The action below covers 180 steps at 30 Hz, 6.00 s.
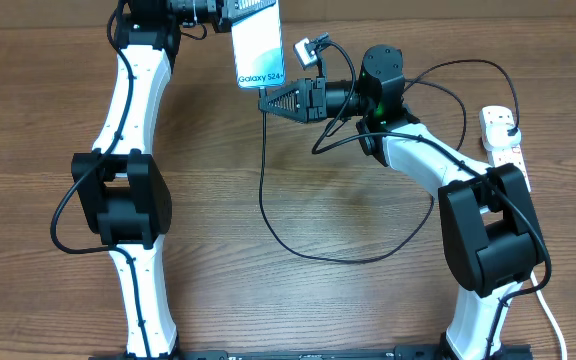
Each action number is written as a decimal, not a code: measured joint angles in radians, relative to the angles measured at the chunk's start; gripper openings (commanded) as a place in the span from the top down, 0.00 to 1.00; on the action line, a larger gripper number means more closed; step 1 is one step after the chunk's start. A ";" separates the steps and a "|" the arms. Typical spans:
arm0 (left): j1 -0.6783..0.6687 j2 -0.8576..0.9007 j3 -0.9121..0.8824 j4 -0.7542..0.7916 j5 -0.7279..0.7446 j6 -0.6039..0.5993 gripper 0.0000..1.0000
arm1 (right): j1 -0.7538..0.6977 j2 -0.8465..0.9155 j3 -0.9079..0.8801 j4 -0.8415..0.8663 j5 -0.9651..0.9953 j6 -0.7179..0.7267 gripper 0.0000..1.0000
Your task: Plug charger to phone and switch on socket
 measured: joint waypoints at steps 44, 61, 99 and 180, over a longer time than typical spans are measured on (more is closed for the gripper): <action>0.043 0.000 0.000 -0.055 0.052 0.013 0.96 | -0.042 0.000 0.000 0.020 0.083 0.052 0.00; 0.079 0.000 0.000 -0.059 0.064 0.014 0.96 | -0.085 0.001 0.006 -0.783 0.256 -0.311 0.00; -0.164 0.187 0.001 -0.898 -0.452 0.700 0.96 | -0.185 -0.225 0.005 -1.260 0.806 -0.614 0.00; -0.236 0.268 -0.001 -0.882 -0.745 0.615 0.80 | -0.185 -0.225 0.005 -1.334 0.848 -0.632 0.00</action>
